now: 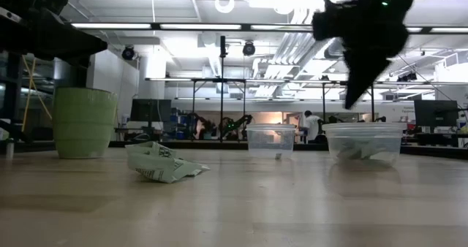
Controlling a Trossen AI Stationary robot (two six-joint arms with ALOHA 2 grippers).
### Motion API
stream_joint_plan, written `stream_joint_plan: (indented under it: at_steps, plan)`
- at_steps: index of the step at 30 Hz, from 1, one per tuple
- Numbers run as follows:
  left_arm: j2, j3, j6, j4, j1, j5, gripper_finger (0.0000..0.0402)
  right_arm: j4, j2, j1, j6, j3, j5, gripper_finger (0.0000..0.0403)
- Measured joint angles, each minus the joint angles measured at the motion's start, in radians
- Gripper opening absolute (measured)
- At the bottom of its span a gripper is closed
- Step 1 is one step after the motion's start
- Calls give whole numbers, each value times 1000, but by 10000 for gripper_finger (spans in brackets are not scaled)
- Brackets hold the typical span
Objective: Pick and place Stevia / Truvia into bins
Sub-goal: Put the stevia packet into the bottom transparent container, then put the stevia packet into the top transparent container
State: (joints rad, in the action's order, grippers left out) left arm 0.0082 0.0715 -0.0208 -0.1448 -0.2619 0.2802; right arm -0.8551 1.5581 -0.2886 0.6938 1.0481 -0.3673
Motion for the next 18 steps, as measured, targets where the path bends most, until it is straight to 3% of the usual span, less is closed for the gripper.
stream_joint_plan:
  at_steps: [4, 9, 13, 18]
  plan:
    - [0, 0, 0, 0, 0, 0, 99, 275, 0, -27, -172, 0, -109, 152]
    - [0, 0, 0, 0, 0, 0, 99, 696, -7, -88, -510, -66, -132, 156]
    - [0, 0, 0, 0, 0, 0, 99, 900, -53, -79, -526, -215, -71, 140]
    - [1, 0, 0, 0, 0, 0, 99, 1179, -161, -49, -473, -494, -37, 114]
